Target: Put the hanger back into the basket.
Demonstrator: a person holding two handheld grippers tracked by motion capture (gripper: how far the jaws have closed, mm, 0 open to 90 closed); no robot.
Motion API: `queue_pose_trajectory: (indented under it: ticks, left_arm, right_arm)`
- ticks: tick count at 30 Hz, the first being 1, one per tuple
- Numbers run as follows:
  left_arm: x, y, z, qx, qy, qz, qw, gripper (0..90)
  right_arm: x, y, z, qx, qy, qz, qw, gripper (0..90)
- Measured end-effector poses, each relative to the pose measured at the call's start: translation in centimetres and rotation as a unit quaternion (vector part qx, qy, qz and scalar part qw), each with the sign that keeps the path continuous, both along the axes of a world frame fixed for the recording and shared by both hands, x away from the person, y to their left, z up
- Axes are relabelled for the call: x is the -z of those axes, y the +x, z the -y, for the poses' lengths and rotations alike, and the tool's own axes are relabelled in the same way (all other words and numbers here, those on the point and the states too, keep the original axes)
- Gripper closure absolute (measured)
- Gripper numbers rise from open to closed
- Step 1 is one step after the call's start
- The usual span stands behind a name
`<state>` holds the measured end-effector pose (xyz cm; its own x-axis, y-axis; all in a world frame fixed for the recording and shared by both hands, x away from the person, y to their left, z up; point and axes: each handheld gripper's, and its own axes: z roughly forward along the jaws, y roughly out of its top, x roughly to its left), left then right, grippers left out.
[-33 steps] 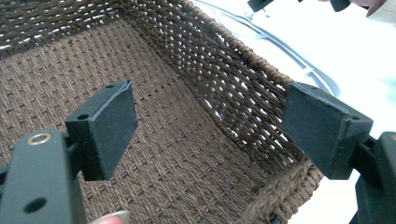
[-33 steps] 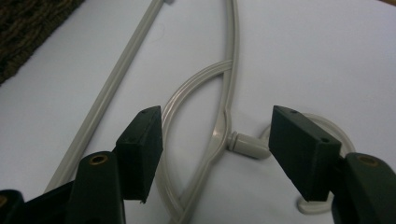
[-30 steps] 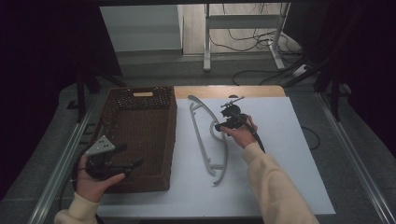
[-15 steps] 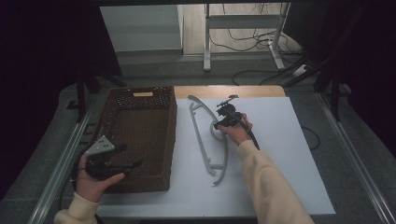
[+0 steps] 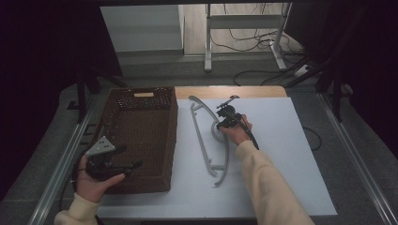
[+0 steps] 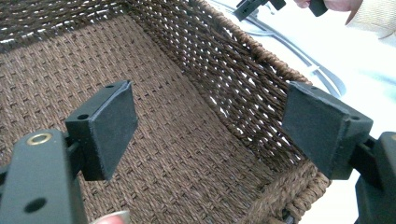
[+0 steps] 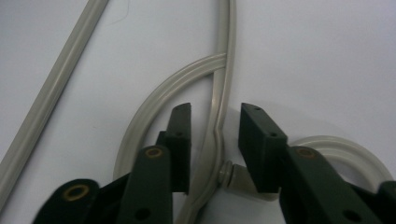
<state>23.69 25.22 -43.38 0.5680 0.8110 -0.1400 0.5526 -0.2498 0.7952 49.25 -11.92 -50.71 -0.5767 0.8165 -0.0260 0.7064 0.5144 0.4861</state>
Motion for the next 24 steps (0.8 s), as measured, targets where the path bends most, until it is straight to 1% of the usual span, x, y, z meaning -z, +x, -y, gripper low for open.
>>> queue_pose_trajectory:
  ticks: [1, 2, 3, 5, 9, 16, 19, 22, 24]
  left_arm:
    - [0.0, 0.0, 0.0, 0.000, 0.000, 0.000, 1.0000, 18.1]
    - [0.0, 0.0, 0.1, 0.001, 0.000, 0.000, 1.0000, 18.1]
    - [0.0, 0.0, 0.1, 0.001, 0.000, 0.000, 1.0000, 18.1]
    - [0.0, 0.0, 0.1, 0.001, 0.001, 0.000, 1.0000, 18.1]
    - [0.1, 0.0, 0.1, 0.000, 0.001, 0.000, 1.0000, 18.1]
    - [0.1, 0.0, 0.0, -0.001, 0.001, -0.001, 1.0000, 18.1]
    - [0.1, 0.0, -0.1, -0.002, 0.001, -0.001, 1.0000, 18.1]
    - [0.2, 0.1, -0.1, -0.001, 0.001, -0.001, 1.0000, 18.1]
    - [0.2, 0.1, -0.1, -0.001, 0.002, -0.002, 1.0000, 18.1]
  right_arm:
    - [0.0, 0.0, 0.0, -0.001, 0.000, -0.002, 1.0000, 70.7]
    - [-0.1, 0.0, 0.0, 0.003, -0.002, -0.005, 1.0000, 75.5]
    - [-0.1, 0.0, 0.0, 0.003, -0.002, -0.005, 1.0000, 75.5]
    - [-0.1, 0.1, -0.1, 0.009, 0.001, -0.013, 0.9999, 78.8]
    - [-0.2, 0.2, -0.1, 0.020, 0.004, -0.017, 0.9996, 79.8]
    - [-0.3, 0.2, 0.0, 0.026, 0.000, -0.016, 0.9995, 80.6]
    - [-0.4, 0.2, 0.4, 0.027, 0.006, -0.016, 0.9995, 80.8]
    - [-0.9, 0.2, 0.8, 0.026, 0.011, -0.010, 0.9995, 81.0]
    - [-1.4, 0.2, 1.1, 0.025, 0.020, -0.008, 0.9995, 81.2]
